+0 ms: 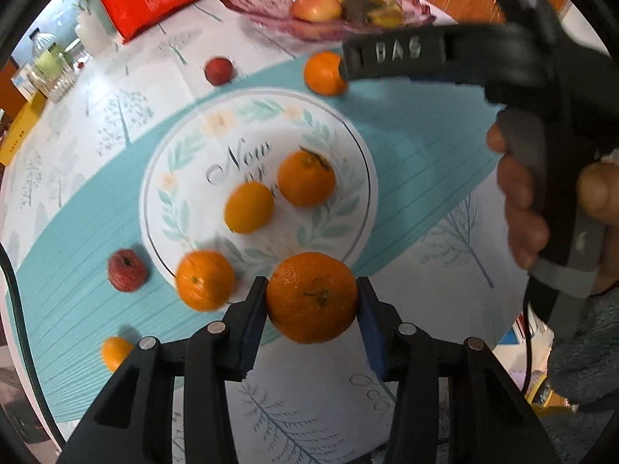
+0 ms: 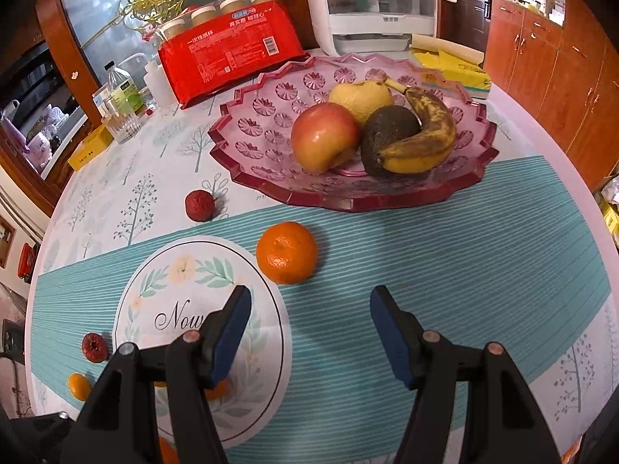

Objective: Organize fruits
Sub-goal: 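Grasp a mandarin with the left tool while the right tool grasps another mandarin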

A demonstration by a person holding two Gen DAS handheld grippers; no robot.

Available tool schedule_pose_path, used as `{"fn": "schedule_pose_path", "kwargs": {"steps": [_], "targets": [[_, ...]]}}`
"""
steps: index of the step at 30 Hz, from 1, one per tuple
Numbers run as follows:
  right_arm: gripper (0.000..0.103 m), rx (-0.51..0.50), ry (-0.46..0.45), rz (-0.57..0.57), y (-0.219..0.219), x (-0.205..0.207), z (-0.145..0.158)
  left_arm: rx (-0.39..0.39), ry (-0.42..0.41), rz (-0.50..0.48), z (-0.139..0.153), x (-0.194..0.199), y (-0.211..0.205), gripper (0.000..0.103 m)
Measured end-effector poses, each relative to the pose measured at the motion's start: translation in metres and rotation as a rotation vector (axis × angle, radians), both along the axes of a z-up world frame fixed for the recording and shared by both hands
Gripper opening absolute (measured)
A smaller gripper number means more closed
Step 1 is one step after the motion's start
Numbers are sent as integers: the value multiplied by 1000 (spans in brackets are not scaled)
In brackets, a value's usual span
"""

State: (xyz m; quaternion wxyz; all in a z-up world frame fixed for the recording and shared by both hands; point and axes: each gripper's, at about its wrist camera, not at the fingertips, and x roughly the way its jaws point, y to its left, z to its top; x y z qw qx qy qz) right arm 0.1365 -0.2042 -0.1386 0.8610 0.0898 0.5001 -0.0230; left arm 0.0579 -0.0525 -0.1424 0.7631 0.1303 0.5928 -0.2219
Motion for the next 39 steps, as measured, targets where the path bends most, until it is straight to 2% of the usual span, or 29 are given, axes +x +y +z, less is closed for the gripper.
{"fn": "schedule_pose_path", "kwargs": {"steps": [11,24,26,28,39], "targets": [[65,15,28,6,1,18,-14,-27,-47,97,18,33,11,43],[64,14,60,38,12,45,-31,-36,-41,173,13,63,28,43],[59,11,65,44,14,48,-33,-36,-41,179,13,67,30,43],[49,11,82,51,17,51,-37,-37,-41,182,13,68,31,43],[43,-4,84,60,24,44,-35,-46,-42,179,13,72,37,43]]}}
